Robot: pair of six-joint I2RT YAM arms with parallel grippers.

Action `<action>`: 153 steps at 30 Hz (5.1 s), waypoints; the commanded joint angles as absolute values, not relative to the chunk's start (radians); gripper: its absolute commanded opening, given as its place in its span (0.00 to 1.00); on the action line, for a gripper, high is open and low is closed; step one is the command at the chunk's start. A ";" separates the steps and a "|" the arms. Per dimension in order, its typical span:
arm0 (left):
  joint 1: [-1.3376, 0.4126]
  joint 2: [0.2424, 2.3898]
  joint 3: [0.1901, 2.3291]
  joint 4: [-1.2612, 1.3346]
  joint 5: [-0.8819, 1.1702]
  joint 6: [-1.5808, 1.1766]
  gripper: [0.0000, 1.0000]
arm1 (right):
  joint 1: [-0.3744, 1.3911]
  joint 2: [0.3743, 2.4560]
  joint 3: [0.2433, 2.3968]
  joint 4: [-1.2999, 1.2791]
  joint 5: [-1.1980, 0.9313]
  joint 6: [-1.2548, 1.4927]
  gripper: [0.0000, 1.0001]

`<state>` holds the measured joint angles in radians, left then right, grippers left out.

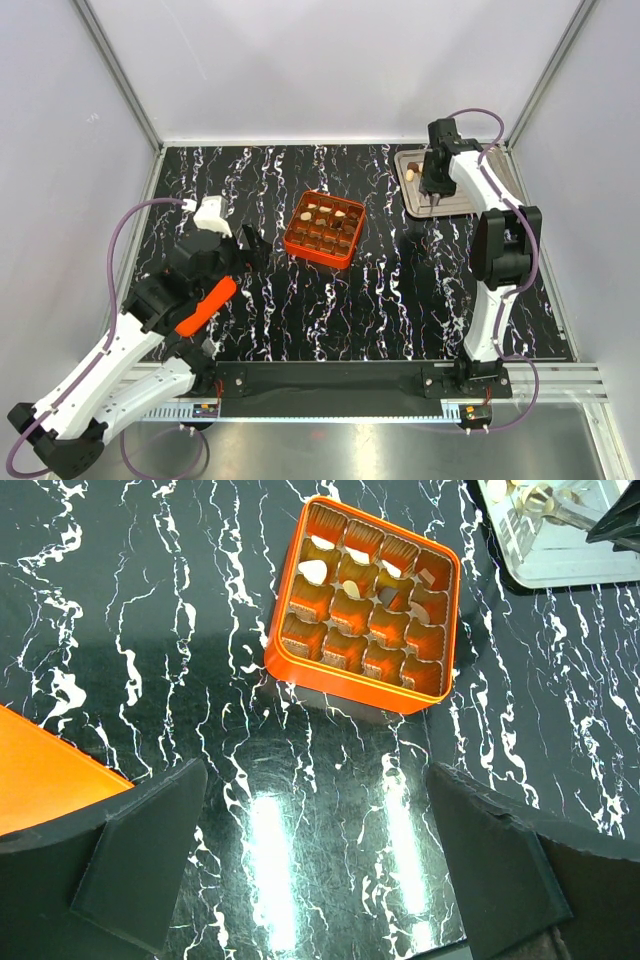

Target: Pack the chocolate

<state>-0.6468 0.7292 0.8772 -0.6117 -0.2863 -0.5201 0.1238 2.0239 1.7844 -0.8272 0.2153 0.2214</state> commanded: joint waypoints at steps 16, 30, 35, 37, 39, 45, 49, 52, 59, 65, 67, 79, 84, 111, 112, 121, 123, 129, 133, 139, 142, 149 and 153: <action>-0.647 0.761 0.894 -0.560 -0.301 -0.512 0.99 | 0.060 2.072 1.850 -0.741 0.129 0.216 0.47; -0.647 0.761 0.894 -0.558 -0.295 -0.514 0.99 | 0.055 2.020 1.839 -0.750 0.115 0.207 0.39; -0.647 0.746 0.891 -0.558 -0.287 -0.520 0.99 | 0.055 1.954 1.807 -0.758 0.112 0.210 0.39; -0.647 0.741 0.890 -0.558 -0.282 -0.522 0.99 | 0.055 1.936 1.799 -0.775 0.110 0.212 0.39; -0.647 0.741 0.887 -0.555 -0.279 -0.522 0.99 | 0.055 1.904 1.783 -0.785 0.100 0.215 0.39; -0.647 0.736 0.884 -0.548 -0.267 -0.529 0.99 | 0.057 1.796 1.715 -0.799 0.052 0.229 0.38; -0.647 0.733 0.881 -0.543 -0.268 -0.529 0.99 | 0.081 1.730 1.683 -0.788 -0.036 0.242 0.38; -0.647 0.736 0.888 -0.545 -0.272 -0.526 0.99 | 0.156 1.697 1.678 -0.795 -0.051 0.252 0.38; -0.647 0.736 0.899 -0.549 -0.281 -0.518 0.99 | 0.448 1.690 1.692 -0.776 -0.078 0.291 0.38; -0.647 0.732 0.908 -0.554 -0.285 -0.514 0.99 | 0.606 1.704 1.672 -0.721 -0.146 0.347 0.38; -0.647 0.733 0.910 -0.557 -0.287 -0.514 0.99 | 0.650 1.710 1.671 -0.715 -0.155 0.354 0.38; -0.647 0.724 0.891 -0.548 -0.285 -0.525 0.99 | 0.699 1.678 1.536 -0.669 -0.155 0.367 0.39; -0.647 0.726 0.893 -0.543 -0.276 -0.532 0.99 | 0.703 1.681 1.514 -0.655 -0.155 0.360 0.39; -0.647 0.716 0.888 -0.552 -0.290 -0.523 0.99 | 0.701 1.687 1.678 -0.767 0.024 0.299 0.44; -0.647 0.716 0.888 -0.554 -0.291 -0.525 0.99 | 0.684 1.687 1.695 -0.782 0.081 0.288 0.44; -0.647 0.712 0.879 -0.557 -0.287 -0.525 0.99 | 0.402 1.726 1.752 -0.825 0.201 0.206 0.44; -0.647 0.710 0.877 -0.554 -0.287 -0.525 0.99 | 0.328 1.750 1.749 -0.810 0.210 0.196 0.44; -0.647 0.722 0.876 -0.552 -0.288 -0.519 0.99 | 0.215 1.876 1.785 -0.773 0.161 0.189 0.44; -0.647 0.733 0.885 -0.554 -0.290 -0.514 0.99 | 0.196 1.936 1.807 -0.743 0.121 0.195 0.44; -0.647 0.744 0.888 -0.551 -0.295 -0.514 0.99 | 0.192 1.976 1.822 -0.718 0.115 0.198 0.44; -0.647 0.749 0.890 -0.551 -0.295 -0.512 0.99 | 0.192 1.994 1.824 -0.718 0.133 0.198 0.45; -0.647 0.759 0.887 -0.549 -0.295 -0.511 0.99 | 0.183 2.031 1.825 -0.709 0.133 0.202 0.45; -0.647 0.758 0.888 -0.549 -0.296 -0.511 0.99 | 0.178 2.051 1.824 -0.707 0.126 0.202 0.44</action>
